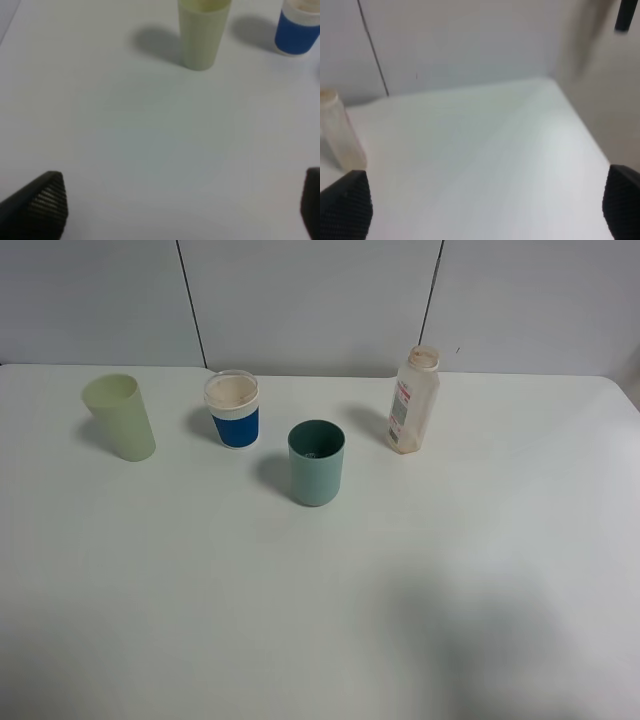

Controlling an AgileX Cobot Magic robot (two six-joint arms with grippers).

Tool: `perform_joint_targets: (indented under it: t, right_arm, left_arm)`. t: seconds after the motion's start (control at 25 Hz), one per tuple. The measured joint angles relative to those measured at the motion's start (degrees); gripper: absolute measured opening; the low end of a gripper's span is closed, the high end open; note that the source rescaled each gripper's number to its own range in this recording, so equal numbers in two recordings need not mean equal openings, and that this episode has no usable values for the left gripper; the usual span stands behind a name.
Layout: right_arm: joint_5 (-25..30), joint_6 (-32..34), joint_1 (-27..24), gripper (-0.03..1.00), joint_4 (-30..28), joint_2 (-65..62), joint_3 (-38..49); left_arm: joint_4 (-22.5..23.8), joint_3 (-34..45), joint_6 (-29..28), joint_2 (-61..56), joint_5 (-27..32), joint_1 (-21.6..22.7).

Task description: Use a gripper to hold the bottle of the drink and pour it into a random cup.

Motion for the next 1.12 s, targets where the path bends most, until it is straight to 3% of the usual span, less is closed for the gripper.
perform_joint_targets:
  t: [0.32,0.56,1.12]
  right_arm:
    - [11.4,-1.69,0.0,1.0,1.69,0.0,2.49]
    - [8.15,-3.73,0.0,1.0,2.06,0.0,4.27]
    - [7.91,-4.53,0.0,1.0,2.73,0.0,4.35]
  left_arm:
    - [0.0,0.0,0.0,0.0,0.0,0.0]
    - [0.0,0.0,0.0,0.0,0.0,0.0]
    - [0.0,0.0,0.0,0.0,0.0,0.0]
